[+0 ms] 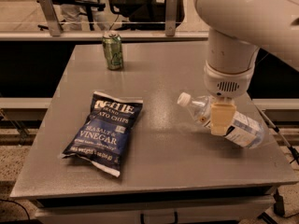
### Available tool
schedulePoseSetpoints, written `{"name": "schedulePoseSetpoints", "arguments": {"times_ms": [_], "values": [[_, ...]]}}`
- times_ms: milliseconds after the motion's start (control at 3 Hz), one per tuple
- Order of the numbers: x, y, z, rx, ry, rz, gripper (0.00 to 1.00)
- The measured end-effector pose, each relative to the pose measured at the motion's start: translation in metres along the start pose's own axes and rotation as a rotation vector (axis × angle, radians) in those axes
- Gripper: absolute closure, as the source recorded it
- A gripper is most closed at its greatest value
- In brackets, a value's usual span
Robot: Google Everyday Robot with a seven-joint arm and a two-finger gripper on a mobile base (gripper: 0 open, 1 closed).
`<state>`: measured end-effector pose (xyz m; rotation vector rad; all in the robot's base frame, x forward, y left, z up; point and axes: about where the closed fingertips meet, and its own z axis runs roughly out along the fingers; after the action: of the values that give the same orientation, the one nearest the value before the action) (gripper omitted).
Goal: Knock blue plastic bottle over
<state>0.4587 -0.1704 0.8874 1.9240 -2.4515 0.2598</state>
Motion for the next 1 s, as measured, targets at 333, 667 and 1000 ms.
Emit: {"name": "schedulePoseSetpoints", "arguments": {"times_ms": [333, 667, 1000], "values": [[0.0009, 0.0016, 0.0041, 0.001, 0.024, -0.014, 0.52], [0.0002, 0.0029, 0.0082, 0.009, 0.046, -0.023, 0.28], [-0.0005, 0.0033, 0.0122, 0.011, 0.063, -0.026, 0.05]]}}
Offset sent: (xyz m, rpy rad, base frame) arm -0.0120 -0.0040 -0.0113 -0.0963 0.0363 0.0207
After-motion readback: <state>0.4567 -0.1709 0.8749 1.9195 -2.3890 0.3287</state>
